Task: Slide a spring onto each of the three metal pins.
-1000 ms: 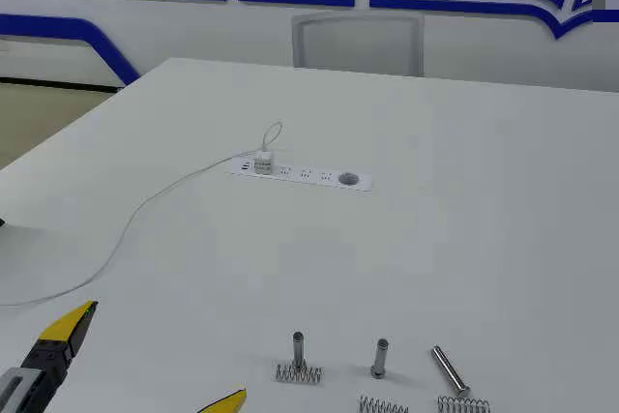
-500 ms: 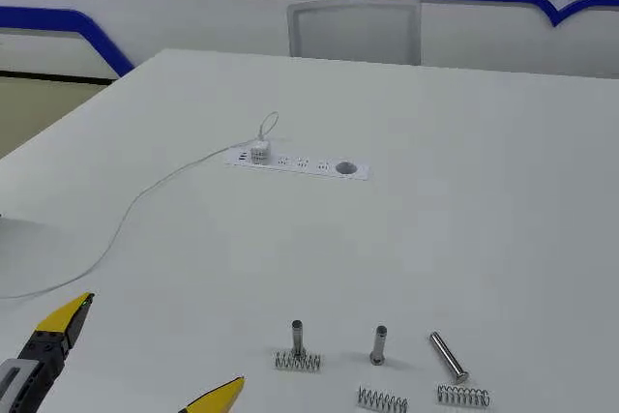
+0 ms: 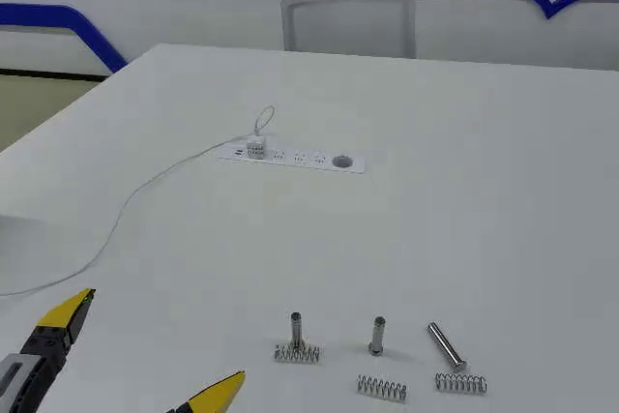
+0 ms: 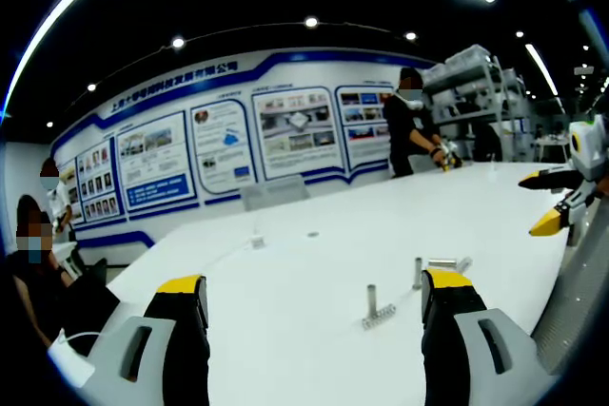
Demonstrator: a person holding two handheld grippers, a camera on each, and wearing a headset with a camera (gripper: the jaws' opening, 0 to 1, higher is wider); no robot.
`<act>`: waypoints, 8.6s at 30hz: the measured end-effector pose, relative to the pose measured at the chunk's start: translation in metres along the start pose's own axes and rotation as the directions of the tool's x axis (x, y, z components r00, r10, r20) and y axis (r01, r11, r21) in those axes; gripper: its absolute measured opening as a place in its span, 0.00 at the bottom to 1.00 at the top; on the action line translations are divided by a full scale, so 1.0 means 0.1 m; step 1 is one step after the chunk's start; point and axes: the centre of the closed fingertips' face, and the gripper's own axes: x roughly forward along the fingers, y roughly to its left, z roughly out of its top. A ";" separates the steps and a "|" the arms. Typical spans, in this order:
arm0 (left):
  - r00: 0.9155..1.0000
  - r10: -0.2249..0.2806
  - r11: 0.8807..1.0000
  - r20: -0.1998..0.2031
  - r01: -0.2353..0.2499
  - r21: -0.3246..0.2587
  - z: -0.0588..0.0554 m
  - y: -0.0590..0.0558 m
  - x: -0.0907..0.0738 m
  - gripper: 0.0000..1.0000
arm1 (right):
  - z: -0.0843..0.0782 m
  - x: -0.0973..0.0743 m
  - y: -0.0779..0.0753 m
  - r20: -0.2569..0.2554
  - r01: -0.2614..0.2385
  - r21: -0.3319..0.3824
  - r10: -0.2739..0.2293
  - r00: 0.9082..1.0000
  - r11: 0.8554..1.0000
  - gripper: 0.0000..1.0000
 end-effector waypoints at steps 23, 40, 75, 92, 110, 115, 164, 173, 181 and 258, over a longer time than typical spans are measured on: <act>1.000 0.001 1.000 -0.030 -0.001 0.008 -0.07 0.01 0.00 0.90 | -0.16 0.07 0.06 -0.138 -0.081 -0.092 0.068 0.988 0.992 0.89; 0.994 -0.024 0.996 -0.104 0.033 0.084 -0.18 -0.06 0.00 0.90 | 0.02 0.70 -0.39 -0.175 -0.063 -0.127 0.040 0.984 0.990 0.67; 0.981 -0.083 0.996 -0.175 0.084 -0.001 -0.33 -0.12 -0.01 0.74 | -0.73 1.80 0.06 -0.463 -0.267 0.157 0.310 0.830 0.951 0.21; 0.978 -0.076 0.997 -0.196 0.080 0.010 -0.37 -0.11 0.00 0.73 | -0.91 1.92 0.12 -0.510 -0.257 0.183 0.315 0.801 0.949 0.15; 0.974 -0.076 0.996 -0.215 0.082 0.020 -0.41 -0.12 0.00 0.72 | -0.93 1.94 0.12 -0.523 -0.262 0.207 0.333 0.785 0.943 0.08; 0.972 -0.076 0.996 -0.224 0.084 0.023 -0.43 -0.12 0.00 0.72 | -0.93 1.93 0.11 -0.523 -0.260 0.210 0.333 0.785 0.943 0.08; 0.974 -0.086 0.994 -0.208 0.097 0.047 -0.39 -0.15 -0.01 0.75 | -0.52 1.69 -0.06 -0.383 -0.246 0.220 0.315 0.868 0.944 0.08; 0.971 -0.089 0.993 -0.220 0.103 0.054 -0.42 -0.16 -0.01 0.74 | -0.50 1.59 -0.02 -0.363 -0.253 0.219 0.320 0.875 0.942 0.08; 0.968 -0.096 0.992 -0.232 0.113 0.059 -0.44 -0.18 -0.01 0.74 | -0.50 1.62 -0.02 -0.369 -0.268 0.198 0.325 0.871 0.943 0.08; 0.946 -0.095 0.985 -0.309 0.133 0.107 -0.58 -0.21 -0.02 0.69 | -1.01 1.20 0.26 -0.439 -0.688 0.039 0.631 0.639 0.724 0.19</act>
